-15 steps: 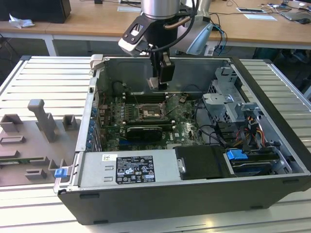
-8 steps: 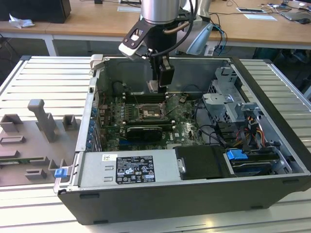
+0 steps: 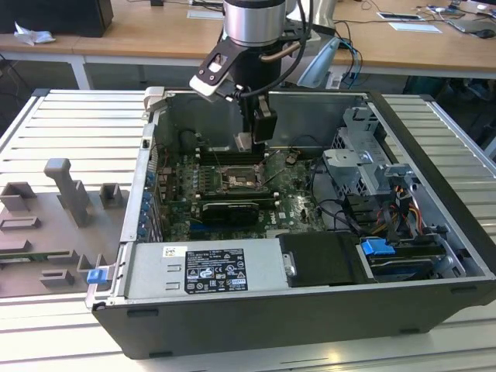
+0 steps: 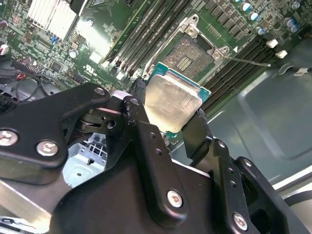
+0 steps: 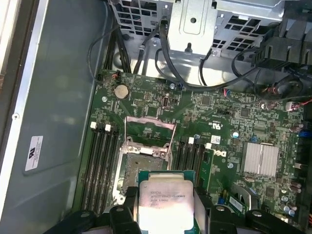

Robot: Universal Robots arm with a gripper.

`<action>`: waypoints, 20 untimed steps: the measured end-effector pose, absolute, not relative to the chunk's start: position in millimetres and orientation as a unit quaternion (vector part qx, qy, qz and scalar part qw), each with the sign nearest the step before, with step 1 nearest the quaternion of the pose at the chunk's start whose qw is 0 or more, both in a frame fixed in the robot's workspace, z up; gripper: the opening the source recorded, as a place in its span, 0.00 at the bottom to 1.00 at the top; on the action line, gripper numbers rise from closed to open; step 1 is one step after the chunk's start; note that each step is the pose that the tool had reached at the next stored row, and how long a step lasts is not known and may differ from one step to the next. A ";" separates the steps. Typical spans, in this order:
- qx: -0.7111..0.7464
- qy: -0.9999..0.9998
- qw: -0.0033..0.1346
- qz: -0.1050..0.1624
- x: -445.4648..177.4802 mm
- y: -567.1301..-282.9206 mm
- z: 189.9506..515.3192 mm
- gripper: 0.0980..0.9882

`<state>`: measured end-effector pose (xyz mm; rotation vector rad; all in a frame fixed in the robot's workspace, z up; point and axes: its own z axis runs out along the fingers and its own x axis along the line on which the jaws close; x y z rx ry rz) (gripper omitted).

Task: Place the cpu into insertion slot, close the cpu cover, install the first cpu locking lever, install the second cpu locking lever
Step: 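Place the cpu into insertion slot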

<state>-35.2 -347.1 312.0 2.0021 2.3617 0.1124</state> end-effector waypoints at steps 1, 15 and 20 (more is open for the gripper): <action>0.646 0.762 0.022 0.036 -35.2 -347.1 310.7 0.50; 0.646 0.762 0.023 0.035 -35.2 -347.1 290.1 0.50; 0.646 0.762 0.023 0.035 -35.2 -347.1 284.4 0.50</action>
